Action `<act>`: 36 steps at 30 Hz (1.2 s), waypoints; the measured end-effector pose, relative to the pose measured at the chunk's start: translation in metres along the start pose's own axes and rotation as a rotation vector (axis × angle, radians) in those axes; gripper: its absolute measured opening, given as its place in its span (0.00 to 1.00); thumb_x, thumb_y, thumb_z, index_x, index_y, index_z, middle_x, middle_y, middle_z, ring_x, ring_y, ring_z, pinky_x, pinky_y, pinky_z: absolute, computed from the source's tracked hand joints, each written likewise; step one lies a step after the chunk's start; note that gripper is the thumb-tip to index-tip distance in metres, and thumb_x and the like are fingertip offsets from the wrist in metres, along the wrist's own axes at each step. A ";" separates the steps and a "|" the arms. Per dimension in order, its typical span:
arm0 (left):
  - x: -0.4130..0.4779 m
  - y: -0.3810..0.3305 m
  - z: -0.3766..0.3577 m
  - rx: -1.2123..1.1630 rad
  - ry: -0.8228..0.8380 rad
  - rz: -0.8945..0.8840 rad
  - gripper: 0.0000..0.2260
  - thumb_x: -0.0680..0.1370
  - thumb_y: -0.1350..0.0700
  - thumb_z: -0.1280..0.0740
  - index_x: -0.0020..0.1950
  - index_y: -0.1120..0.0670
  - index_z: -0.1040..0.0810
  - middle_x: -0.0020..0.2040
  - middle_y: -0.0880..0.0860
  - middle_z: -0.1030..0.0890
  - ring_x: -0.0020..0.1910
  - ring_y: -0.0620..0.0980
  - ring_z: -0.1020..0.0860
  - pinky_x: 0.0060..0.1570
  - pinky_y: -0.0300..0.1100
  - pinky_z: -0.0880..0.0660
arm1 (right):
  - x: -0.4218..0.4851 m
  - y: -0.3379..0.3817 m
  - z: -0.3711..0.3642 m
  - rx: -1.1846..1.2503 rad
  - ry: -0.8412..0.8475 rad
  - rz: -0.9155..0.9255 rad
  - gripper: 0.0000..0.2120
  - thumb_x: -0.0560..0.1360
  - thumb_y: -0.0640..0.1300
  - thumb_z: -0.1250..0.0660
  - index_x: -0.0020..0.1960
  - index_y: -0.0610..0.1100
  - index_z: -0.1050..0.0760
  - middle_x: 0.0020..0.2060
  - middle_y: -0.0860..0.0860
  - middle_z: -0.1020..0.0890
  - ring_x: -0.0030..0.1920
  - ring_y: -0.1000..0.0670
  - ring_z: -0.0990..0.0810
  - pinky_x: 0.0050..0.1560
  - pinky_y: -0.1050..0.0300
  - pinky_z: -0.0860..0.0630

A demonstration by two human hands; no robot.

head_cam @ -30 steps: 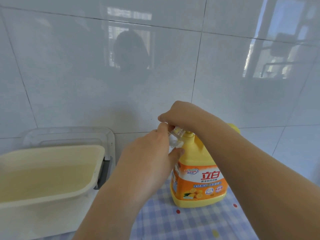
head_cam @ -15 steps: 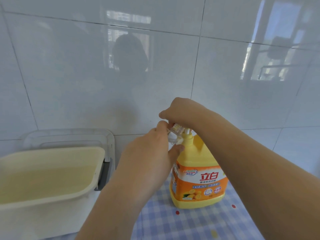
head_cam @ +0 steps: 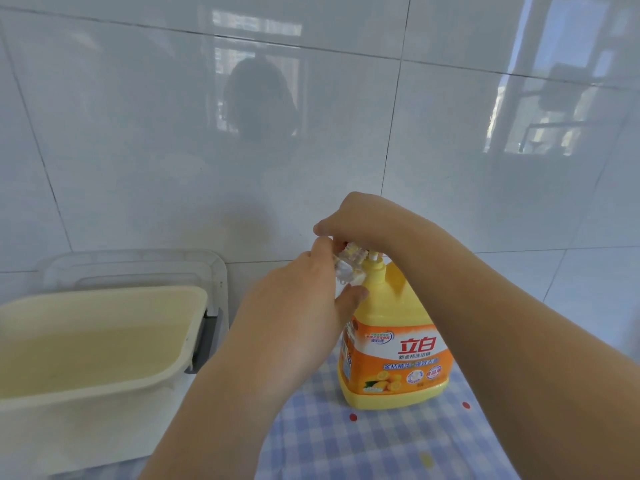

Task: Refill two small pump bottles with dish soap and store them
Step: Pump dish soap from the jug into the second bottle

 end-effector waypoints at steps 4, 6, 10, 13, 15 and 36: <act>0.000 0.001 -0.002 0.015 0.015 -0.002 0.17 0.78 0.37 0.44 0.62 0.45 0.37 0.54 0.43 0.23 0.38 0.45 0.22 0.34 0.38 0.31 | 0.002 -0.001 -0.003 0.030 -0.010 0.010 0.11 0.75 0.46 0.36 0.35 0.44 0.30 0.28 0.51 0.29 0.27 0.51 0.32 0.28 0.61 0.36; -0.001 0.003 -0.005 0.005 0.036 0.001 0.15 0.79 0.38 0.43 0.59 0.45 0.36 0.51 0.43 0.22 0.37 0.45 0.22 0.32 0.37 0.31 | 0.003 -0.004 -0.007 0.033 -0.016 0.008 0.11 0.74 0.46 0.36 0.34 0.45 0.30 0.28 0.51 0.29 0.27 0.52 0.33 0.29 0.60 0.37; 0.000 0.002 -0.005 0.014 0.045 0.001 0.15 0.79 0.38 0.43 0.59 0.45 0.37 0.55 0.42 0.23 0.36 0.45 0.23 0.31 0.35 0.33 | 0.004 -0.005 -0.008 0.047 -0.023 0.017 0.11 0.74 0.46 0.37 0.34 0.45 0.30 0.28 0.51 0.30 0.27 0.52 0.34 0.29 0.60 0.37; -0.001 0.001 -0.004 0.022 0.047 0.001 0.16 0.79 0.38 0.44 0.60 0.45 0.37 0.56 0.42 0.23 0.34 0.44 0.24 0.31 0.33 0.34 | 0.004 -0.004 -0.007 0.047 -0.025 0.020 0.11 0.74 0.47 0.37 0.34 0.45 0.30 0.28 0.51 0.29 0.28 0.52 0.33 0.29 0.60 0.37; -0.001 0.001 -0.004 0.031 0.047 0.000 0.16 0.79 0.37 0.44 0.60 0.45 0.37 0.57 0.41 0.23 0.33 0.44 0.26 0.29 0.32 0.37 | 0.004 -0.005 -0.007 0.053 -0.030 0.022 0.10 0.74 0.46 0.37 0.35 0.45 0.30 0.29 0.51 0.29 0.28 0.51 0.33 0.29 0.60 0.37; -0.001 -0.001 0.004 0.028 0.001 0.007 0.16 0.79 0.37 0.45 0.62 0.44 0.38 0.54 0.43 0.22 0.39 0.46 0.24 0.32 0.38 0.36 | 0.005 -0.003 0.004 0.009 -0.035 -0.015 0.11 0.74 0.46 0.38 0.37 0.42 0.24 0.39 0.46 0.15 0.29 0.46 0.21 0.30 0.62 0.31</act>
Point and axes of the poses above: each hand's wrist, its own x-axis towards the middle knuckle, its own z-axis out of the back of the hand, y = z × x, the point moved 9 cm from there along x, towards the middle knuckle
